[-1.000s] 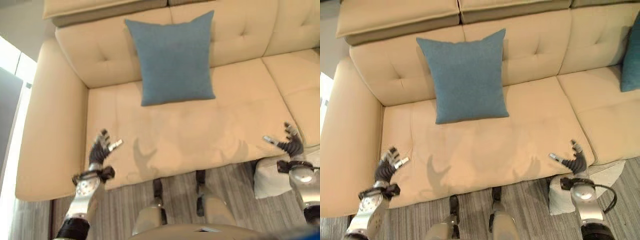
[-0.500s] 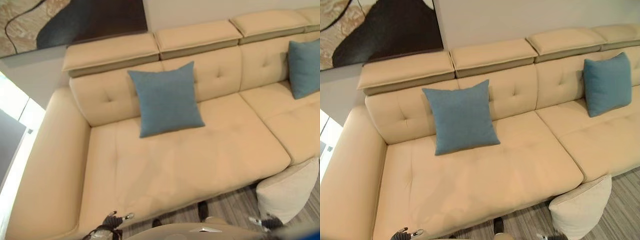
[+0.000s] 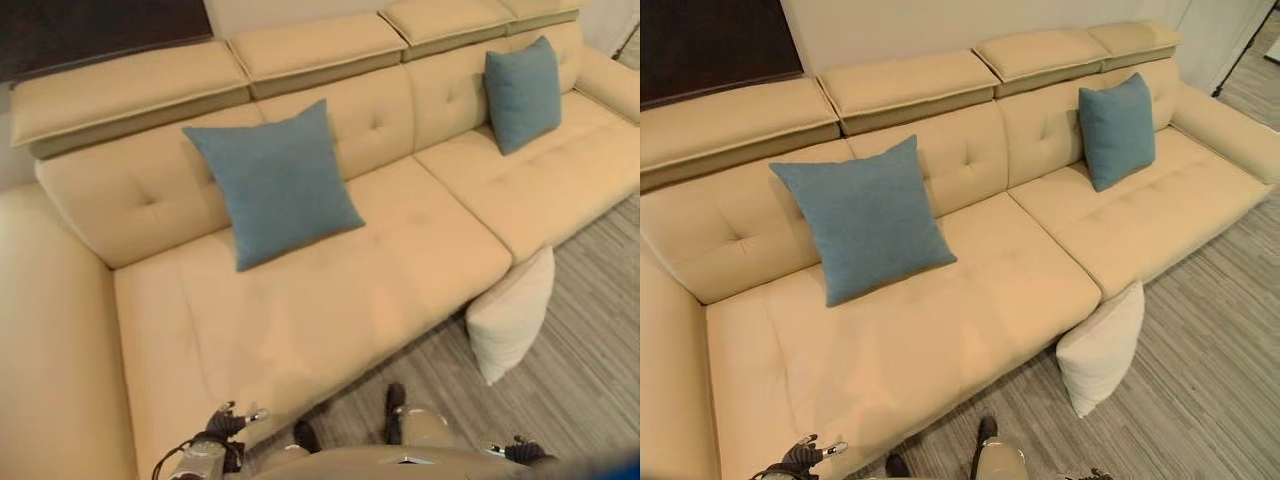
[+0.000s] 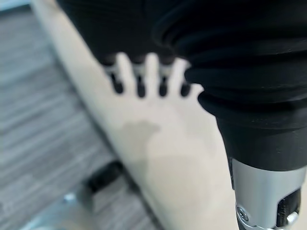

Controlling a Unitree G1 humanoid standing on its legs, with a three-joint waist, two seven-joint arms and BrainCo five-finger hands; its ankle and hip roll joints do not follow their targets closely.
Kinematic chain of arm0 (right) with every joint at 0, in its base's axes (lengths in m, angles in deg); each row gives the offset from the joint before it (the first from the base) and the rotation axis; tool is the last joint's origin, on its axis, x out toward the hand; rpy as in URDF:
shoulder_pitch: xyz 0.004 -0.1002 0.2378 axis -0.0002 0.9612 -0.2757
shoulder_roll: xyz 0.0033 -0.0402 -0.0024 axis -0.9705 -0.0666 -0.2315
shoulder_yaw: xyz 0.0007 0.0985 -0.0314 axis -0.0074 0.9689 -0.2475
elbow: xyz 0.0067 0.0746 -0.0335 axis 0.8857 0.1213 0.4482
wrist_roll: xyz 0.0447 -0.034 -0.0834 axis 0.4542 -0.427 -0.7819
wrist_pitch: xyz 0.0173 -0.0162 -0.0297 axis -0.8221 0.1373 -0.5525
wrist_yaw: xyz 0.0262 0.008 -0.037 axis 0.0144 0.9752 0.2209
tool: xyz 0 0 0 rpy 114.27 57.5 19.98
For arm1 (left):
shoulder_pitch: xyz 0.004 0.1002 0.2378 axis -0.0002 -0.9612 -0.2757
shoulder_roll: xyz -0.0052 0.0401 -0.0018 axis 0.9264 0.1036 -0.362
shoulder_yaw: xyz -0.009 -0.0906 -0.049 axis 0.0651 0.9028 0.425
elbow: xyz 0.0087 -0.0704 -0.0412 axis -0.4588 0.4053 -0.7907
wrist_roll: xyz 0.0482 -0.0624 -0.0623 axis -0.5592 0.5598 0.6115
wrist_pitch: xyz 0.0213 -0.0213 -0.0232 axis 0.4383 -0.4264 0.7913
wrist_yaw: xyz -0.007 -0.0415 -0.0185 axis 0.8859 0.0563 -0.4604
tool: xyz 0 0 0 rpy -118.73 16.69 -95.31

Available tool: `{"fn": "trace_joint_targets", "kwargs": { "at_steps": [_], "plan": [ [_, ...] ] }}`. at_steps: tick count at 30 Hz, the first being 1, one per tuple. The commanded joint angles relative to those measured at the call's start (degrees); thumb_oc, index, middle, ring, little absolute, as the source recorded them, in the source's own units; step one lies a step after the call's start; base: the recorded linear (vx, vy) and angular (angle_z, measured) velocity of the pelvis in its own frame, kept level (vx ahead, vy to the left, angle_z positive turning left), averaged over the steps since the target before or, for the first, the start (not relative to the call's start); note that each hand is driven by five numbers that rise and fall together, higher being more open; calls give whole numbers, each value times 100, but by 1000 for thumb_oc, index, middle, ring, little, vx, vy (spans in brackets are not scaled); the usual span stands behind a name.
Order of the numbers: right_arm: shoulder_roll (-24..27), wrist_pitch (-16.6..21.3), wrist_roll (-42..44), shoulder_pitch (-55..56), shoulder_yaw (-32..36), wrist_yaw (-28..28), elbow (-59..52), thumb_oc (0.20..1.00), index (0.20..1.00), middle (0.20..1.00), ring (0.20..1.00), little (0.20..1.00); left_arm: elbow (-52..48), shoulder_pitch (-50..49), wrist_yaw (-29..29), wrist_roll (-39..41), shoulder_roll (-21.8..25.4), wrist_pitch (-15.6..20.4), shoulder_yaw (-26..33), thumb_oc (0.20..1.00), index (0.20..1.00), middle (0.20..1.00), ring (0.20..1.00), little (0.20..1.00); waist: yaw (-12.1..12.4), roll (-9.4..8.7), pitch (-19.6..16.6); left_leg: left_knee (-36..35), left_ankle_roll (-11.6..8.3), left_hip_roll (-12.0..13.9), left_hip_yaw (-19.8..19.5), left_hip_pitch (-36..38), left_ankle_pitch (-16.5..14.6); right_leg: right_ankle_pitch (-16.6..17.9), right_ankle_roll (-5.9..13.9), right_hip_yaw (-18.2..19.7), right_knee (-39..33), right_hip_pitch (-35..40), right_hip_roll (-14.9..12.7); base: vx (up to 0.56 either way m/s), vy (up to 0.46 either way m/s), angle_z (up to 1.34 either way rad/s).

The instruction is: Pick up all the scattered cushions and arrange them neatly on the sofa.

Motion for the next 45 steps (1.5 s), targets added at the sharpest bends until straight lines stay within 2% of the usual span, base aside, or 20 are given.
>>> {"fn": "trace_joint_targets", "kwargs": {
  "at_steps": [1,4,5,9,11,13,14,16,20,22,25,26,27,28,31,32,35,38,42,45],
  "plan": [
    [121,58,-64,-278,-138,110,100,1000,1000,1000,1000,1000,-75,296,41,-90,87,67,110,1000,1000,1000,1000,1000,144,-17,-11,26,-339,-284,-728,14,-231,254,8,-153,-843,841,12,17,-87,-50],
    [86,58,-20,-320,-191,128,127,1000,1000,1000,1000,1000,-116,354,88,-161,75,61,78,1000,1000,1000,1000,1000,161,-154,-68,36,-406,-255,-526,-101,-7,378,-66,-40,-1514,1004,293,-34,-163,-45],
    [58,72,52,-302,-208,158,116,1000,1000,1000,1000,1000,-133,403,81,-202,33,66,-39,934,934,934,934,934,57,-201,-52,131,-475,-204,-548,-129,56,369,-142,268,-1709,1024,496,-63,-183,-55],
    [57,86,169,-252,-188,145,110,1000,1000,1000,1000,1000,-171,442,-27,-139,-2,54,-106,1000,1000,1000,1000,1000,-43,-289,-6,616,-552,-86,-568,-269,-22,396,-255,453,-1993,1136,644,-26,-160,-12],
    [66,96,223,-284,-252,171,55,1000,1000,1000,1000,1000,-225,525,-39,40,-48,52,-152,1000,1000,1000,1000,1000,21,-370,46,997,-581,-121,-1181,-410,-157,429,-343,728,-2119,1167,728,-9,-72,-25],
    [108,90,236,-355,-349,172,12,1000,1000,1000,1000,1000,-307,566,19,216,-100,75,-204,1000,1000,1000,1000,1000,189,-405,77,998,-598,-363,-2239,-496,-287,480,-355,1057,-2118,1133,760,-4,2,-77],
    [108,90,236,-356,-349,172,12,1000,1000,1000,1000,1000,-306,567,19,216,-100,75,-204,1000,1000,1000,1000,1000,184,-407,65,993,-597,-366,-2243,-510,-276,484,-355,1054,-2119,1118,757,-3,-4,-117],
    [123,115,258,-342,-391,151,-12,1000,1000,1000,1000,1000,-241,550,38,243,-162,67,-232,1000,1000,1000,1000,1000,234,-391,40,869,-533,-548,-2961,-516,-349,546,-347,1490,-2055,1014,806,12,49,-148],
    [132,28,124,-326,-418,124,106,1000,1000,1000,1000,1000,-79,614,-22,-19,-153,28,-371,1000,1000,1000,1000,1000,111,-298,-15,324,-374,-576,-2664,-247,-220,712,-201,1745,-1960,776,743,-26,199,-74],
    [108,24,22,-482,-492,136,101,1000,1000,1000,1000,1000,-71,634,-5,-18,-83,58,-293,1000,1000,1000,1000,1000,209,-262,78,219,-305,-609,-2327,-195,-212,936,-18,1834,-1918,510,674,-157,198,-129],
    [80,21,20,-594,-523,151,63,1000,1000,1000,1000,1000,-30,655,12,7,-6,58,-238,1000,1000,1000,1000,1000,322,-265,149,184,-293,-555,-2081,-188,-189,1047,54,1600,-1830,328,586,-150,81,-144],
    [63,22,-35,-646,-573,164,49,1000,1000,1000,1000,1000,-11,669,37,-36,75,71,-188,1000,1000,1000,1000,1000,450,-215,212,169,-311,-445,-1884,-217,-145,959,9,833,-1646,283,391,-99,14,-120],
    [63,22,-35,-646,-573,164,49,1000,1000,1000,1000,1000,-11,669,37,-36,75,71,-188,1000,1000,1000,1000,1000,450,-215,213,169,-311,-445,-1885,-216,-145,959,9,833,-1646,284,391,-169,49,-121],
    [83,43,-106,-633,-592,167,53,1000,1000,1000,1000,1000,21,640,1,-109,76,54,-174,1000,1000,1000,1000,1000,517,-158,204,117,-302,-375,-1748,-208,-108,746,-84,400,-1458,426,270,-72,34,-61],
    [86,44,-122,-610,-564,160,43,1000,1000,1000,1000,1000,56,648,-36,-102,69,42,-149,1000,1000,1000,1000,1000,516,-161,150,85,-283,-354,-1667,-194,-84,643,-111,426,-1349,542,251,-87,-15,-32],
    [84,21,-145,-586,-521,178,68,1000,1000,1000,1000,1000,86,630,-36,-125,52,32,-127,1000,1000,1000,1000,1000,629,-133,114,99,-289,-279,-1473,-194,-93,496,-123,-77,-1203,757,74,-136,-78,-30],
    [55,-6,-226,-579,-543,175,126,1000,1000,1000,1000,1000,102,586,-56,-156,-1,11,-83,1000,1000,1000,1000,1000,871,-168,15,139,-377,-172,-1133,-145,-169,389,-3,-895,-1278,1176,-135,-46,-119,-82],
    [17,-11,-216,-573,-611,164,159,1000,1000,1000,1000,1000,73,583,-69,-200,-41,14,-108,1000,1000,1000,1000,1000,812,-225,-41,100,-455,-93,-978,-90,-94,394,-20,-657,-1683,1207,93,-38,-212,-88],
    [-19,22,-55,-519,-565,197,147,1000,1000,1000,1000,1000,41,708,-93,-261,-159,2,-324,1000,1000,1000,1000,1000,561,-233,52,507,-551,126,-1015,-235,13,396,-238,-242,-1922,1164,428,-86,-236,-54],
    [11,32,3,-454,-523,211,149,1000,1000,1000,1000,1000,-28,752,-119,-289,-220,-3,-438,1000,1000,1000,1000,1000,480,-255,143,904,-632,228,-1020,-364,-29,366,-309,-238,-1991,1221,491,-43,-137,-12]
  ]
}}
